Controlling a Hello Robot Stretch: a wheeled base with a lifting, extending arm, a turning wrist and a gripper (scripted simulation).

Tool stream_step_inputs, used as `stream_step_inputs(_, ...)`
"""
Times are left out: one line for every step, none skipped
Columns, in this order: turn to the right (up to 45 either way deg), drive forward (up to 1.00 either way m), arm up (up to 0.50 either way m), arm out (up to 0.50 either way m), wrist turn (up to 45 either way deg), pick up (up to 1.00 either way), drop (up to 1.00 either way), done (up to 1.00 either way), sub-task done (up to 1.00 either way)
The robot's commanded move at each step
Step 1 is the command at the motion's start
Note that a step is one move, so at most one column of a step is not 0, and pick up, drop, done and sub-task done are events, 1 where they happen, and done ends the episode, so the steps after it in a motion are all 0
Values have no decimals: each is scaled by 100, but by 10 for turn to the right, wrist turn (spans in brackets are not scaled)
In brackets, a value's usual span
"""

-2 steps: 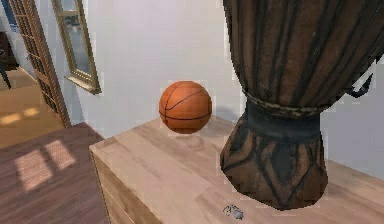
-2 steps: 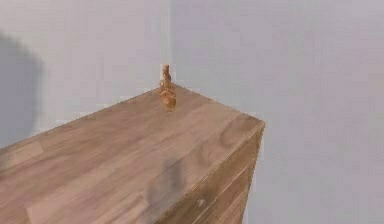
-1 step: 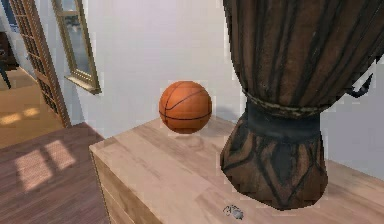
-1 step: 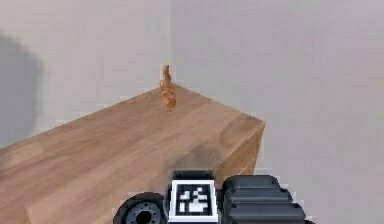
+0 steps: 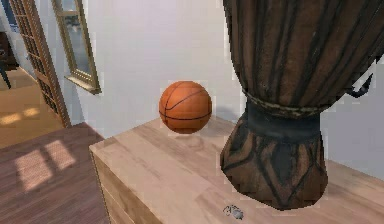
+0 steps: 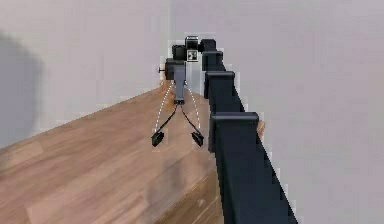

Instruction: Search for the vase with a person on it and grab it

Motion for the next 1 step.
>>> stream_step_inputs(0, 0, 0, 0, 450, 0, 0, 0, 0)
